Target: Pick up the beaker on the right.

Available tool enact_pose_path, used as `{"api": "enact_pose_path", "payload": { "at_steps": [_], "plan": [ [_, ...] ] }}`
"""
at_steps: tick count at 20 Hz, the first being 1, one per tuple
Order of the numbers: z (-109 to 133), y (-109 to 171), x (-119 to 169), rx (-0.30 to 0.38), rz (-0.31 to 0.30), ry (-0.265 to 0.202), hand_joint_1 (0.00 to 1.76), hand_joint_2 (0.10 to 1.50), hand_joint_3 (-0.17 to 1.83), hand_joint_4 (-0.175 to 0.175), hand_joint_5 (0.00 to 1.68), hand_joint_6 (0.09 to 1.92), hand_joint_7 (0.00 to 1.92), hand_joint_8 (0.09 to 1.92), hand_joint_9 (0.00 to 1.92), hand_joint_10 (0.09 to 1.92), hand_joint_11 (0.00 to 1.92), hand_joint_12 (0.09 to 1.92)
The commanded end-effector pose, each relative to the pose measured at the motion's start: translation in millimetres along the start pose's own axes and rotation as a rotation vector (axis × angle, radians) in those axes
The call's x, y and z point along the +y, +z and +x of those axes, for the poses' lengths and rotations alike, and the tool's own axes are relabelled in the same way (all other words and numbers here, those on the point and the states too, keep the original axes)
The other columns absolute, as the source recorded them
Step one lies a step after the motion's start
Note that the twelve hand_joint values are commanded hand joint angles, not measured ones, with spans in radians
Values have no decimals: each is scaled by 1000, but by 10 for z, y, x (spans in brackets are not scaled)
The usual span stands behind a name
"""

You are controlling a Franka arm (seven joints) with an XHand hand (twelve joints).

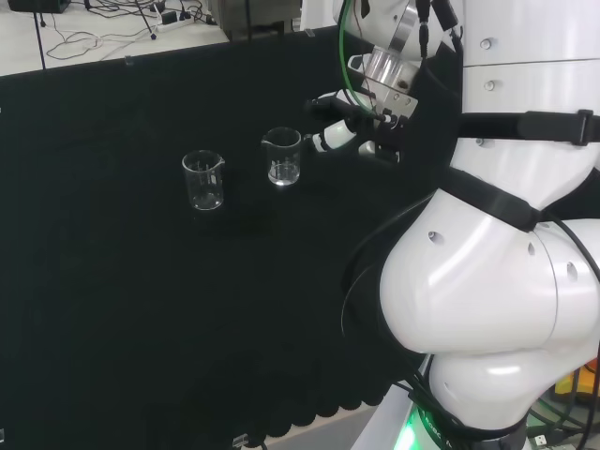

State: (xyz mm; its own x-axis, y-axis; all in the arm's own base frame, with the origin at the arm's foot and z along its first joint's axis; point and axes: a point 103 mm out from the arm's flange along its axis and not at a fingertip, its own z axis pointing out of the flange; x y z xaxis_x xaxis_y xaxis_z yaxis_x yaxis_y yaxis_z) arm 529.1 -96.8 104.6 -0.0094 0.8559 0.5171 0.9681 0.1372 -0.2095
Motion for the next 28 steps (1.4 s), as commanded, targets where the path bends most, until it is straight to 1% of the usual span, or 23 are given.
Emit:
{"api": "enact_pose_path", "payload": {
  "at_steps": [1,6,10,18,22,28],
  "plan": [
    [-4,186,68,46,6,-37,885,519,607,-27,444,87,186,582,300,594,0,1331],
    [13,284,117,70,8,-74,918,521,623,-27,457,87,194,588,310,601,0,1331],
    [8,325,139,104,-7,-107,915,503,658,-28,463,87,198,592,315,605,0,1337],
    [46,434,203,161,5,-165,897,490,671,-30,518,87,277,619,390,619,0,1371],
    [68,484,224,210,-28,-178,891,489,673,-31,527,87,311,629,419,622,8,1383],
    [118,544,253,230,-46,-220,891,489,671,-31,551,87,352,635,457,604,32,1384]
  ]
}}
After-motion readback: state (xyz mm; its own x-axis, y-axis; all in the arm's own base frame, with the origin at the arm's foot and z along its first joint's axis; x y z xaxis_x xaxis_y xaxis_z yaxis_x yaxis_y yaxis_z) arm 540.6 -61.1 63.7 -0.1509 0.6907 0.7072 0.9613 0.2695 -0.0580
